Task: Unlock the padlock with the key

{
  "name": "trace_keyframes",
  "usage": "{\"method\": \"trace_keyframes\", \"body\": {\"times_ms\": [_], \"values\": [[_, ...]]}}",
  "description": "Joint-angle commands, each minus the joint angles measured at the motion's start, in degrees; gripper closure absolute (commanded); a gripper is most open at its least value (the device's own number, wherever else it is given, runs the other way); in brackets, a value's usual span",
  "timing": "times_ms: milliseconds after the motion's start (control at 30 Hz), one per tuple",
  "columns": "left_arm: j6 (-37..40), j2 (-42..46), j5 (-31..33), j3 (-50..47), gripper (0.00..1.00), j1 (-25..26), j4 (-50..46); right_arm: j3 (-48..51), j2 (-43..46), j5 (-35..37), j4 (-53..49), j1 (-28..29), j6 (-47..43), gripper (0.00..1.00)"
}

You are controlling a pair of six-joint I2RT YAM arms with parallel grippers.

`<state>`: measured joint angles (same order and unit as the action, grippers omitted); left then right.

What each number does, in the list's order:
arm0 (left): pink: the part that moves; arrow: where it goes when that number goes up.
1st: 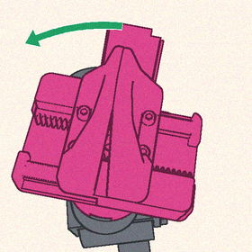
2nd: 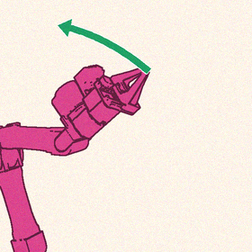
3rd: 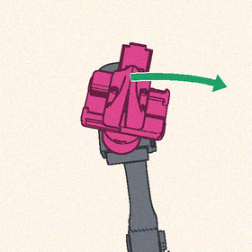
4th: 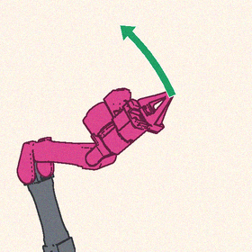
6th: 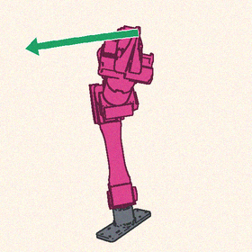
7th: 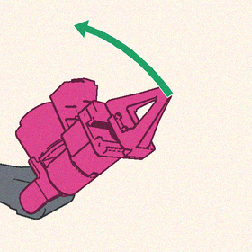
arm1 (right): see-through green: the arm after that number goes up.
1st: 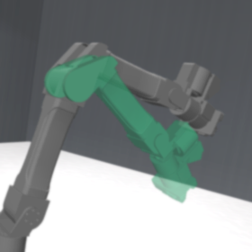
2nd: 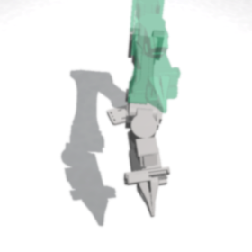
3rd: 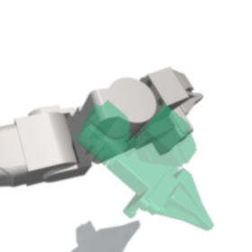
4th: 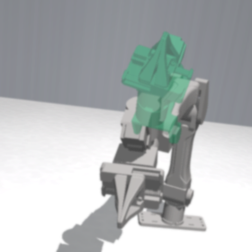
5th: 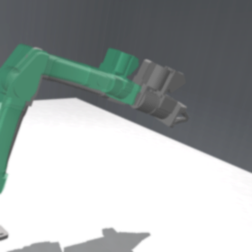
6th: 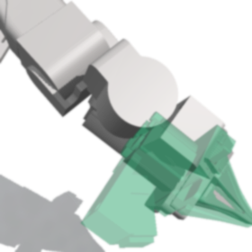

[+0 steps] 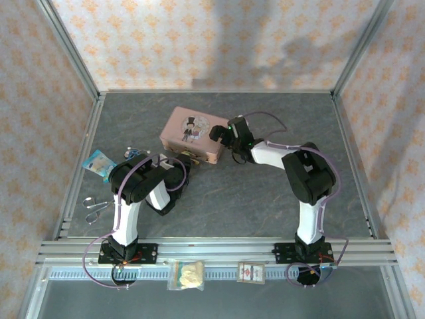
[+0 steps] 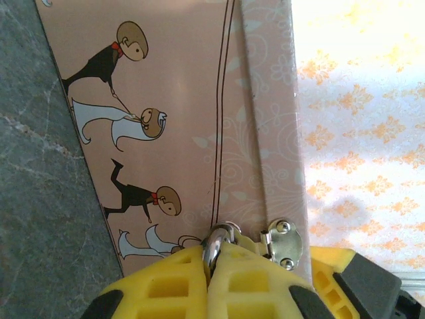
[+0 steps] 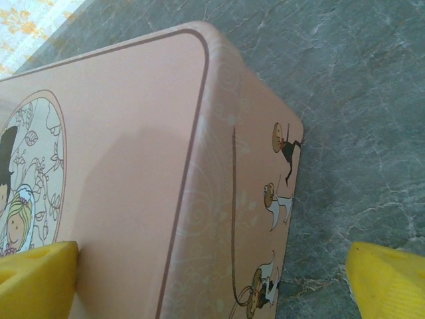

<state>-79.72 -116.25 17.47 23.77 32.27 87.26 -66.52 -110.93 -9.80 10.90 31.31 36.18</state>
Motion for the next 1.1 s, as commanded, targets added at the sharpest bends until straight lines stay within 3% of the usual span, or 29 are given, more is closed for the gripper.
{"method": "trace_keyframes", "body": {"times_ms": [0, 433, 700, 800, 1067], "values": [[-1.8, 1.7, 7.6, -1.3, 1.0, -0.1, 2.7, 3.5, 1.3, 7.0, -3.5, -0.4, 1.2, 0.0], [-3.5, 1.7, 11.1, -0.1, 1.0, -0.5, 0.8, 7.0, 3.9, 8.4, -2.8, -0.7, 2.1, 0.0], [11.7, 6.5, 11.2, -1.9, 1.0, -0.7, -0.2, 7.4, 3.4, 9.8, -3.3, -0.6, 1.6, 0.0], [9.5, 8.8, 12.6, -4.2, 1.0, -1.2, -3.1, 7.5, 3.5, 10.1, -3.4, -0.8, 1.2, 0.0], [5.5, 5.2, 10.3, -4.7, 1.0, -2.7, 2.1, 7.0, 2.6, 9.1, -3.8, -0.8, 1.0, 0.0]]}}
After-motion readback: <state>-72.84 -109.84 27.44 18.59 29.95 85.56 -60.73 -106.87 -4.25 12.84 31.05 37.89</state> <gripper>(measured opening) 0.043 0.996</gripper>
